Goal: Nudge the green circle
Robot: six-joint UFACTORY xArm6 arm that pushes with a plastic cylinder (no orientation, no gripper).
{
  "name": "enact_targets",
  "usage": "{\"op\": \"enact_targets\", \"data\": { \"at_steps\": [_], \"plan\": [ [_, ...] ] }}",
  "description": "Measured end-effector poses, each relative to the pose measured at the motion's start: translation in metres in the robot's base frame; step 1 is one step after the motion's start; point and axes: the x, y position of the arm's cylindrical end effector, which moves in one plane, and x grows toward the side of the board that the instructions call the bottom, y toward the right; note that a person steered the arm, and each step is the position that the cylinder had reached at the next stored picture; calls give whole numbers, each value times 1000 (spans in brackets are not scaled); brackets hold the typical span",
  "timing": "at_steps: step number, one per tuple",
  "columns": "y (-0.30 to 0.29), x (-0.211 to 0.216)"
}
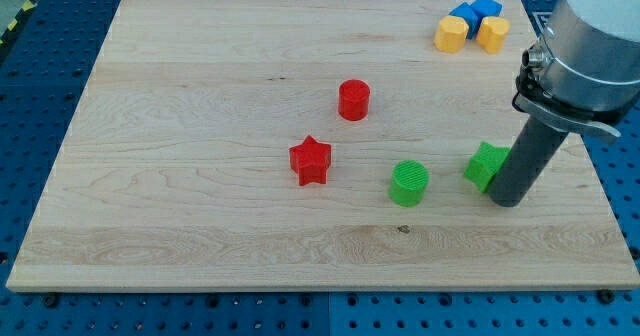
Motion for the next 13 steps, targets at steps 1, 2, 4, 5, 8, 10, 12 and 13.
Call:
{"op": "enact_targets", "data": {
  "at_steps": [1,2,4,5,8,10,12,13],
  "plan": [
    [0,-14],
    [-9,0],
    [-77,36],
    [-126,36],
    [-136,36],
    [-121,34],
    [-111,13],
    [-111,13]
  ]
}}
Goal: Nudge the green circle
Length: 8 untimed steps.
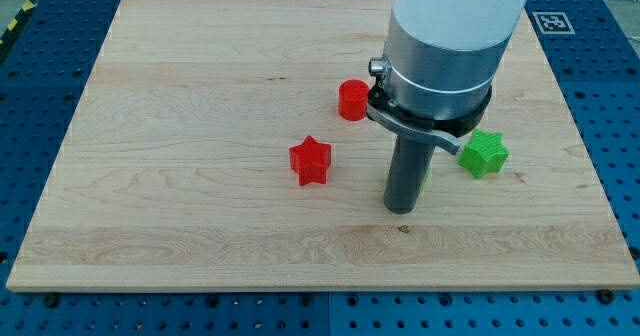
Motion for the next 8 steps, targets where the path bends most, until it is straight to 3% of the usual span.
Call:
{"op": "enact_targets", "data": {
  "at_steps": [2,3,4,8],
  "plan": [
    [27,6],
    [4,6],
    [-62,6],
    [-116,-1]
  ]
}}
